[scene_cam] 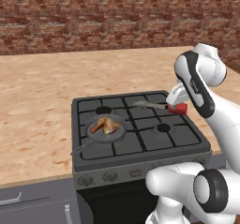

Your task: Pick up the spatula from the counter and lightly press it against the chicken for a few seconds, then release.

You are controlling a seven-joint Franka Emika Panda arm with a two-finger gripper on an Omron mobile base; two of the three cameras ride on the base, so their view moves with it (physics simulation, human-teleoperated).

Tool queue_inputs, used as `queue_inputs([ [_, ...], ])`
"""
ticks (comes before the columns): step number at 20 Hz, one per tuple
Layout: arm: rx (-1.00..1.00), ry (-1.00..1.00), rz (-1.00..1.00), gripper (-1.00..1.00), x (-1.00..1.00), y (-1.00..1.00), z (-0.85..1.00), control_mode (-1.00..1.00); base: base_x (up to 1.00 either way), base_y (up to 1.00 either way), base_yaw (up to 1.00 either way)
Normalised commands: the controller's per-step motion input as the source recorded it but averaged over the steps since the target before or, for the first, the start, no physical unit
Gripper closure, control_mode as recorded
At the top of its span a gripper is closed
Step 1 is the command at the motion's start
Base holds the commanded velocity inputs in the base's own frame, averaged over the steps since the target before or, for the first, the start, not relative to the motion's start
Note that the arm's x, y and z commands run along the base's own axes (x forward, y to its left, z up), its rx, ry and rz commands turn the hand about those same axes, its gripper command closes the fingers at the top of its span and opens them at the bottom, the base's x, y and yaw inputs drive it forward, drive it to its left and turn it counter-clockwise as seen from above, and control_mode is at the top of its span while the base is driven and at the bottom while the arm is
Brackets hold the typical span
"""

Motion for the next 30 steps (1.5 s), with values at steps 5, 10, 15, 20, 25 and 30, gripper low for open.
queue_inputs([
  [5,-0.02,0.04,0.0,1.0,0.0,0.08,-0.02,-1.0,0.0,0.0,0.0],
  [10,0.0,0.04,0.01,1.0,0.0,0.06,0.0,-1.0,0.0,0.0,0.0],
  [15,0.0,0.0,0.03,1.0,-0.06,0.08,0.0,-1.0,0.0,0.0,0.0],
  [20,0.0,-0.03,0.06,1.0,-0.09,0.04,0.0,-1.0,0.0,0.0,0.0],
  [25,0.0,-0.06,0.07,1.0,-0.1,0.07,0.0,-1.0,0.0,0.0,0.0],
  [30,0.01,-0.06,0.06,1.0,-0.06,0.09,0.0,-1.0,0.0,0.0,0.0],
])
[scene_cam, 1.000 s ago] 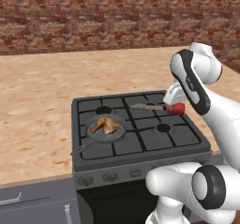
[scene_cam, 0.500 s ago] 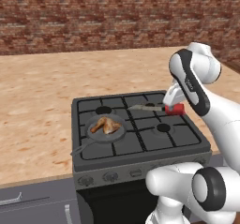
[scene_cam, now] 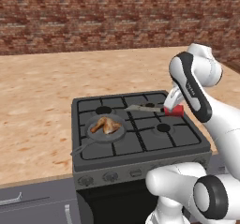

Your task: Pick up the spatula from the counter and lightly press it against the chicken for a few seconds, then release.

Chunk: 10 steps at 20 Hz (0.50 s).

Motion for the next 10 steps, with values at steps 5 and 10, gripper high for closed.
queue_inputs([
  [5,0.0,-0.03,0.04,1.0,-0.11,0.07,0.0,-1.0,0.0,0.0,0.0],
  [10,0.0,0.0,0.03,1.0,-0.13,0.0,0.0,-1.0,0.0,0.0,0.0],
])
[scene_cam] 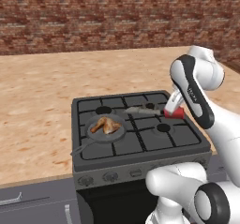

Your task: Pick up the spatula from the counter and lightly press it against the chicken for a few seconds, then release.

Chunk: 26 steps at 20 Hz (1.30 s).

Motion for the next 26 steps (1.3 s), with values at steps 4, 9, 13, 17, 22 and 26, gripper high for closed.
queue_inputs([
  [4,0.01,0.0,0.04,1.0,-0.14,0.0,0.0,-1.0,0.0,0.0,0.0],
  [9,0.0,0.0,0.03,1.0,-0.15,0.04,-0.03,-1.0,0.0,0.0,0.0],
  [13,0.01,0.0,0.02,1.0,-0.14,0.07,-0.03,-1.0,0.0,0.0,0.0],
  [17,0.01,0.0,0.02,1.0,-0.15,0.09,-0.06,-1.0,0.0,0.0,0.0],
  [22,0.0,0.0,0.01,1.0,-0.08,0.05,-0.06,-1.0,0.0,0.0,0.0],
  [26,0.0,0.0,0.01,1.0,-0.02,0.05,-0.09,-1.0,0.0,0.0,0.0],
])
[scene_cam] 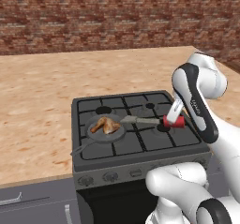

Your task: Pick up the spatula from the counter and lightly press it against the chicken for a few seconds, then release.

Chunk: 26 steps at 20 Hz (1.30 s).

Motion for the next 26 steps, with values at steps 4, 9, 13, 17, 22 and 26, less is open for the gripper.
queue_inputs([
  [4,0.0,0.0,0.0,1.0,-0.01,0.02,-0.11,-1.0,0.0,0.0,0.0],
  [9,0.0,0.0,0.0,1.0,0.0,0.0,-0.1,-1.0,0.0,0.0,0.0],
  [13,0.0,0.0,0.0,1.0,0.0,0.01,-0.12,-1.0,0.0,0.0,0.0],
  [17,0.0,0.0,0.0,1.0,0.0,0.03,-0.03,-1.0,0.0,0.0,0.0],
  [22,0.0,-0.02,0.02,1.0,0.0,0.01,0.0,-1.0,0.0,0.0,0.0],
  [26,0.0,-0.03,0.02,1.0,0.0,0.0,0.0,-1.0,0.0,0.0,0.0],
])
